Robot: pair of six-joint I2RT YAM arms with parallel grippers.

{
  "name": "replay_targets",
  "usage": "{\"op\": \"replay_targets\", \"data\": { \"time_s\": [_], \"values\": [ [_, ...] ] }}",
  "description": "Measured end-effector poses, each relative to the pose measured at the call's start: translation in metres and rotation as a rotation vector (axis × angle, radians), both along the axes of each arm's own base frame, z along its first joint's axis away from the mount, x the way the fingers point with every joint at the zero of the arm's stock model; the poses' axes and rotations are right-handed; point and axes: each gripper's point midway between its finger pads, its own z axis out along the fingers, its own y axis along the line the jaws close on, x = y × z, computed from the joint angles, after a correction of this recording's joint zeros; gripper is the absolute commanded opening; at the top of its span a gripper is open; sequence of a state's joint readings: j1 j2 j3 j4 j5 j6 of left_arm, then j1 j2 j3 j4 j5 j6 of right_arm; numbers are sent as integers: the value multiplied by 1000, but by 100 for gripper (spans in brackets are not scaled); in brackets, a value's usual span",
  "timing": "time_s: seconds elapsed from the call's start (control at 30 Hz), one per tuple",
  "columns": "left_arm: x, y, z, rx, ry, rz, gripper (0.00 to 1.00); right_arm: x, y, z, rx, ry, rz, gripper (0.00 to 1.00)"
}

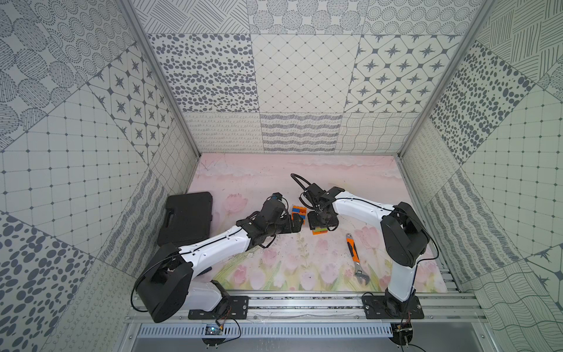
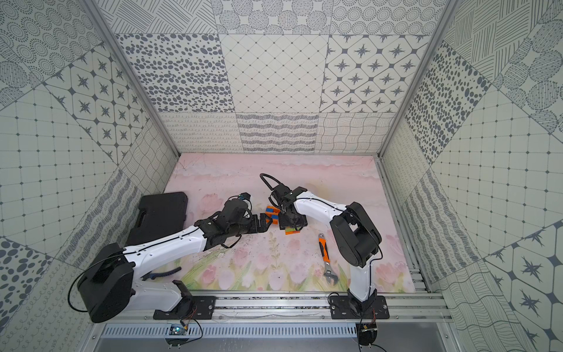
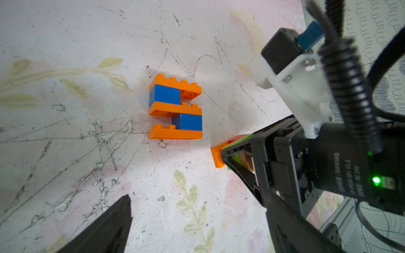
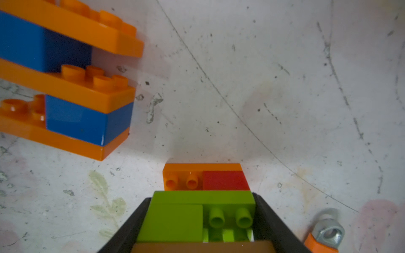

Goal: Assemble the number 5 with lego
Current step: Assemble the lego brick with the lego brick.

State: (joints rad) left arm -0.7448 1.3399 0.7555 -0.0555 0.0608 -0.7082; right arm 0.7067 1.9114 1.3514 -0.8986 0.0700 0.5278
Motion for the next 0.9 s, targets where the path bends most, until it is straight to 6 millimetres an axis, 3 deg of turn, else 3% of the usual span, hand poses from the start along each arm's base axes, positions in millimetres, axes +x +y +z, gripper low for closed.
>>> {"op": "replay_targets", "data": {
  "time_s": [0.63, 0.9],
  "values": [
    [1, 3, 3, 4, -14, 15, 99, 2, 1, 8, 23, 9, 0, 60],
    [1, 3, 3, 2, -16, 15, 99, -13, -9, 9, 15, 30, -51, 60]
  ]
}}
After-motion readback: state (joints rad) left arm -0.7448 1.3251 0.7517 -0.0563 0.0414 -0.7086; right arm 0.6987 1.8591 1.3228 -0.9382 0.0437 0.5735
